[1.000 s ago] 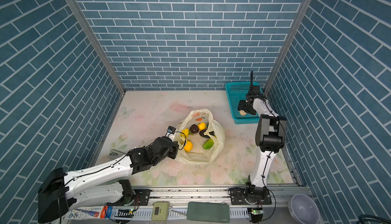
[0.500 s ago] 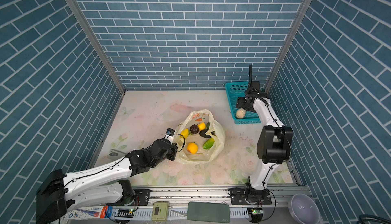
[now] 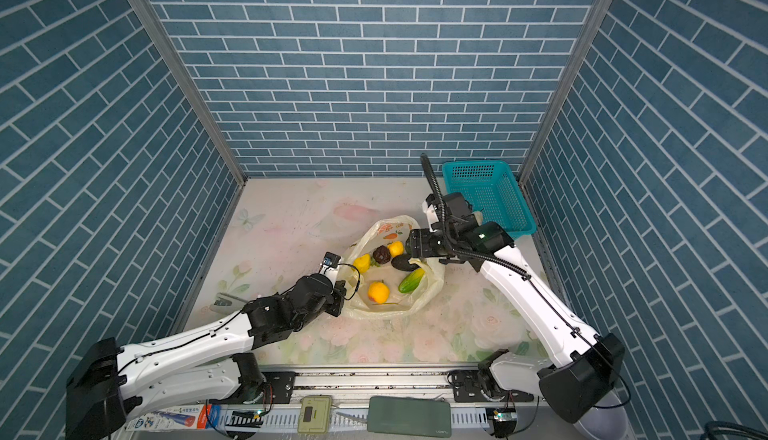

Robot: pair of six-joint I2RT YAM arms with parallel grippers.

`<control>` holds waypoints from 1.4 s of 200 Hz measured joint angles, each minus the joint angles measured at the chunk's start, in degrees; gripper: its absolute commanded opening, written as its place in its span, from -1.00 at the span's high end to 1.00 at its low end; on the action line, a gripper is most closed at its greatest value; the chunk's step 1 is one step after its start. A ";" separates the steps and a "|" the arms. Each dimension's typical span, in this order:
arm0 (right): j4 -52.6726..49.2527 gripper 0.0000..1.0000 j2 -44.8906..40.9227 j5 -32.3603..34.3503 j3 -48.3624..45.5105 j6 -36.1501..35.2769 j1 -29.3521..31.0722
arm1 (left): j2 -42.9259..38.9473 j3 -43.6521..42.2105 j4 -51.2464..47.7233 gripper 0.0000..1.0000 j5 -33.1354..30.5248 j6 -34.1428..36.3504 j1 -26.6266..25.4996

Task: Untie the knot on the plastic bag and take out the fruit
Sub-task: 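Reach the right gripper back into the bag to the orange lemon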

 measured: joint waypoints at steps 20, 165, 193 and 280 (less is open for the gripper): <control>0.52 -0.54 0.13 0.20 -0.37 0.76 5.95 | -0.26 0.00 -0.52 1.00 -0.50 -0.07 -0.02; 19.76 -0.52 10.56 2.47 -17.25 -0.66 12.72 | 4.61 -0.87 -0.63 1.00 -8.41 -2.93 -8.96; 22.32 -0.52 13.88 1.51 -18.12 -1.25 12.72 | 5.14 -0.87 -0.59 1.00 -10.91 -4.09 -10.82; 25.94 -0.55 21.33 -0.26 -18.12 -2.51 12.96 | 3.41 -1.88 -1.20 1.00 -14.97 -6.99 -13.07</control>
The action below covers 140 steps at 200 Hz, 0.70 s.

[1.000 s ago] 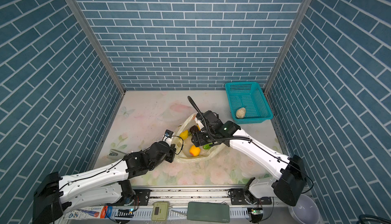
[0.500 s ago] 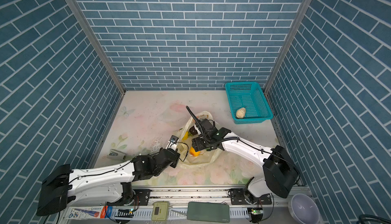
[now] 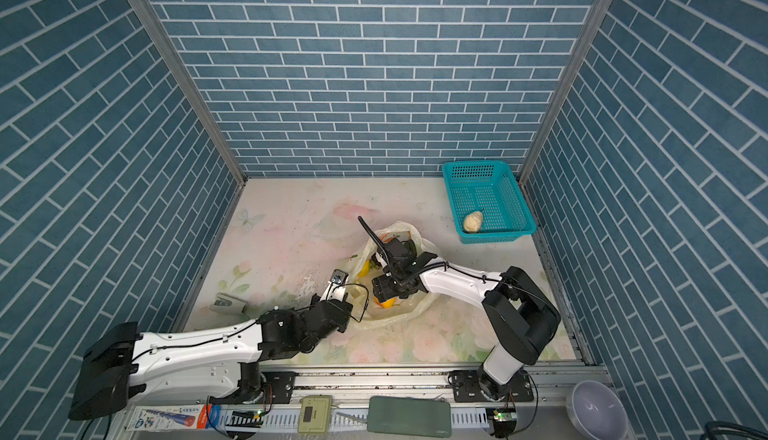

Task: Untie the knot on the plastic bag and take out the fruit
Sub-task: 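Reach the right gripper back into the bag to the orange lemon, then grasp the orange lemon and lift it toward the basket with the right gripper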

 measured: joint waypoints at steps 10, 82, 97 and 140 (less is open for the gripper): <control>0.07 -0.55 0.46 -0.20 0.00 -0.02 0.15 | -0.55 -0.39 0.04 1.00 -0.02 -0.11 0.00; 1.73 -0.12 3.52 -0.42 -0.07 -0.94 0.70 | -1.55 -3.89 1.49 1.00 0.00 -0.72 -0.02; 2.16 0.02 3.52 -0.42 -0.17 -0.94 0.72 | -1.42 -3.91 2.10 1.00 0.02 -0.81 -0.02; 2.27 0.16 2.29 -0.52 -1.25 -1.05 0.72 | -1.07 -3.89 2.78 1.00 -0.04 -0.81 -0.02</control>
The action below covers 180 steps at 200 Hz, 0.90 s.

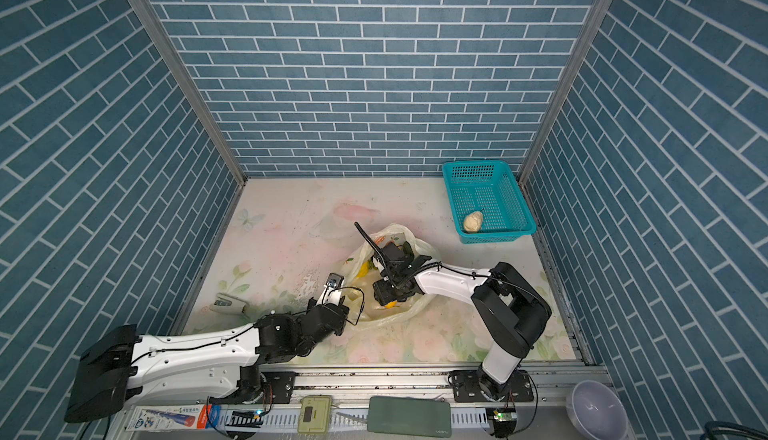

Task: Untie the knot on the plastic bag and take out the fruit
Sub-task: 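Grasp the orange lemon and lift it toward the basket with the right gripper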

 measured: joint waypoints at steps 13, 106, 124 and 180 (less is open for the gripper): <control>-0.35 0.18 -1.22 -0.15 -0.24 0.00 0.00 | 0.59 0.13 -0.02 1.00 0.00 0.07 0.00; -13.27 0.18 -20.83 -1.51 3.02 0.04 0.00 | 3.32 3.69 -0.24 1.00 -1.86 0.17 0.00; -17.46 0.18 -22.43 -1.38 7.37 0.00 -0.35 | 3.39 4.17 -0.55 1.00 -2.19 0.15 0.00; -24.30 0.16 -24.90 -2.64 21.51 -0.68 -11.54 | 4.07 4.66 -1.14 1.00 -2.40 0.15 0.00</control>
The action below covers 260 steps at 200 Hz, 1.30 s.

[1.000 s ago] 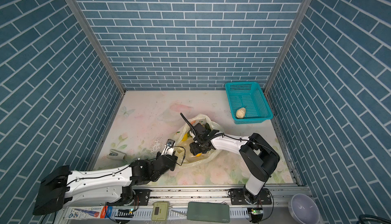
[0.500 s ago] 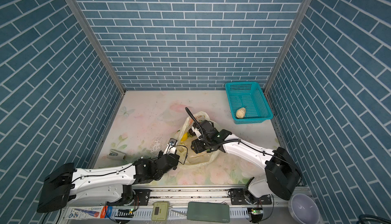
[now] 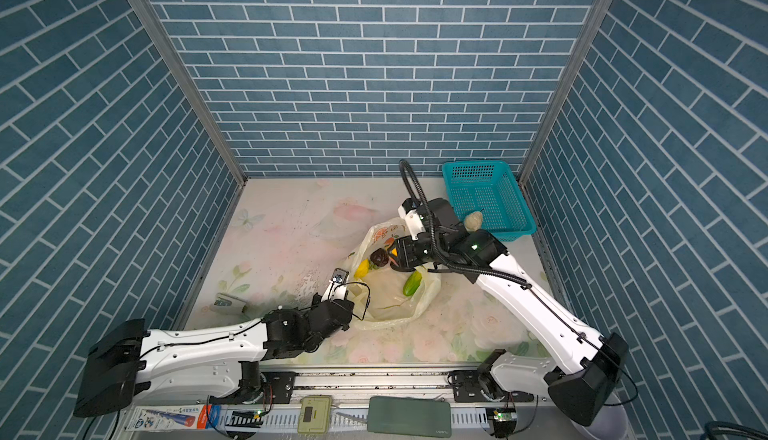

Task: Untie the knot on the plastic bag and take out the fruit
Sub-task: 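Grasp the orange lemon and lift it toward the basket with the right gripper, then lower the lemon into the teal basket and open the right gripper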

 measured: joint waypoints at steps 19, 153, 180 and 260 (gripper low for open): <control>-0.52 0.16 0.11 -0.15 2.10 -1.42 -6.29 | 0.46 0.09 0.02 1.00 0.00 0.00 -0.07; 11.96 0.18 32.52 -1.79 10.93 -6.25 -45.68 | 1.88 0.61 0.59 1.00 0.07 0.90 -0.70; 12.44 0.14 38.40 -0.33 15.26 -6.32 -47.82 | 1.44 0.61 0.55 1.00 0.07 0.90 -0.74; 10.47 -0.36 45.20 5.66 19.41 -7.17 -48.59 | 0.61 0.61 0.63 1.00 0.15 0.85 -0.81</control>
